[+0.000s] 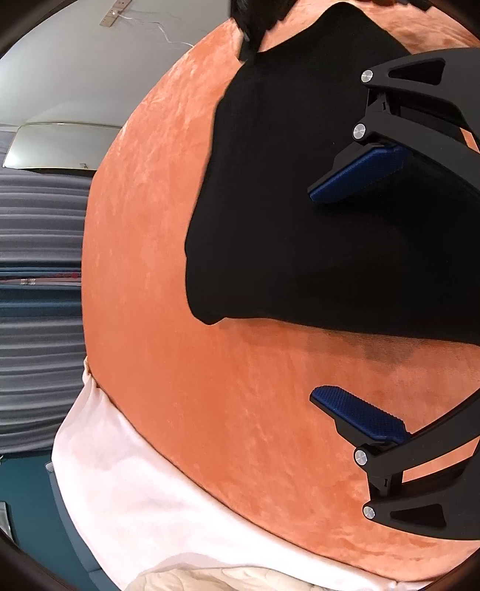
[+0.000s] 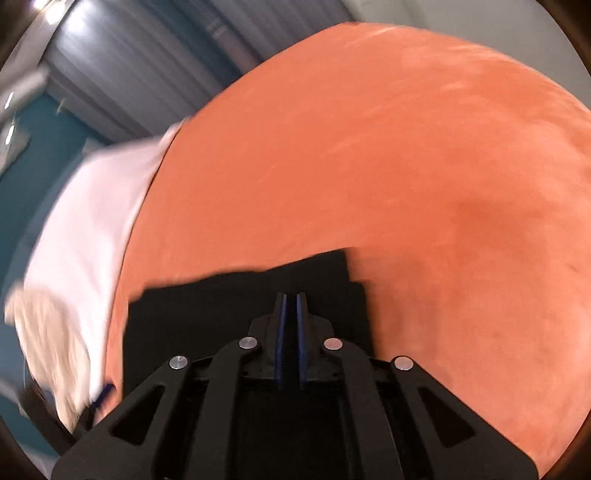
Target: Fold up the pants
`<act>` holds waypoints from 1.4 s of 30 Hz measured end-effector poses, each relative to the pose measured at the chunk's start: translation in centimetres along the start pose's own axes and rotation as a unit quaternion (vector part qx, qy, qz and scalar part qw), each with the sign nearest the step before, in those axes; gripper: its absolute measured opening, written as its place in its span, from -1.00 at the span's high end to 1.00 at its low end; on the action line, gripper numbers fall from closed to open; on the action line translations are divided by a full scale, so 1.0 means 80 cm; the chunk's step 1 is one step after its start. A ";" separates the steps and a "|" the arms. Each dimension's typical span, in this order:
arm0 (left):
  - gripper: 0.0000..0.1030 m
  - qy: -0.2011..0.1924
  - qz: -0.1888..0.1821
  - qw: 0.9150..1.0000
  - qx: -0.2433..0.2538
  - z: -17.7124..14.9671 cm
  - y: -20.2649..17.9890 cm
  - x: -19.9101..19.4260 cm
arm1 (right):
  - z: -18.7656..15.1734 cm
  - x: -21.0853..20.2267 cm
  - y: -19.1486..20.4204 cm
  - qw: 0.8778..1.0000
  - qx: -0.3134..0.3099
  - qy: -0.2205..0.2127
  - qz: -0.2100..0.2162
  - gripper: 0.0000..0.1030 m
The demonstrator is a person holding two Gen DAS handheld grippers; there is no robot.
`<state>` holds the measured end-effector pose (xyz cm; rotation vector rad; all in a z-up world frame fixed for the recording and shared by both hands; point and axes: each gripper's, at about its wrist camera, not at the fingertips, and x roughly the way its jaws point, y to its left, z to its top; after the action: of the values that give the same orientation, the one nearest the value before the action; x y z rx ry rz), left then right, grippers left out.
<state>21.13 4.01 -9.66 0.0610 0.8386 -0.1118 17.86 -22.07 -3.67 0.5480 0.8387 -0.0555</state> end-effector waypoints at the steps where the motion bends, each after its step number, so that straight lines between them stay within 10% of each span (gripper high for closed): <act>1: -0.90 0.002 -0.002 1.000 -0.001 0.000 0.000 0.002 | -0.001 -0.005 0.017 0.999 -0.034 -0.002 -0.009 0.80; 4: -0.90 0.006 -0.001 1.000 -0.002 -0.001 0.000 0.005 | 0.003 0.009 0.030 0.995 -0.094 0.018 -0.039 0.85; 9: -0.90 0.011 -0.007 1.000 -0.012 -0.003 0.008 0.005 | 0.013 0.006 0.000 0.994 0.011 -0.020 -0.106 0.79; 13: -0.90 -0.008 -0.011 0.999 -0.040 0.007 0.033 -0.012 | -0.009 -0.024 0.105 0.994 -0.093 -0.040 -0.041 0.79; 17: -0.90 -0.029 0.031 0.997 -0.062 0.014 0.071 -0.026 | -0.050 0.020 0.242 0.971 -0.237 0.029 0.008 0.79; 23: -0.90 -0.017 0.054 0.994 -0.093 0.009 0.113 -0.022 | -0.090 0.161 0.338 0.944 -0.310 0.103 -0.041 0.79; 26: -0.90 -0.013 0.057 0.994 -0.092 0.008 0.119 -0.018 | -0.099 0.187 0.313 0.938 -0.325 0.108 -0.054 0.80; 30: -0.90 0.004 0.034 0.995 -0.095 0.004 0.125 -0.013 | -0.076 0.118 0.271 0.961 -0.261 0.088 0.014 0.80; 34: -0.90 0.044 -0.088 0.988 -0.120 -0.002 0.127 -0.006 | -0.070 -0.019 0.167 0.974 -0.226 0.003 -0.020 -0.34; 37: -0.90 0.092 -0.165 0.972 -0.137 -0.014 0.114 0.004 | -0.084 -0.077 0.084 0.983 -0.177 0.001 -0.050 -0.35; 42: -0.90 0.109 -0.159 0.975 -0.110 -0.040 0.086 0.001 | -0.102 -0.088 0.017 0.991 -0.123 0.029 -0.032 -0.34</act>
<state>19.69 11.17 -11.79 -0.2750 1.0712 -0.3167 7.85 -18.16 -2.42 0.2916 0.9049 0.0045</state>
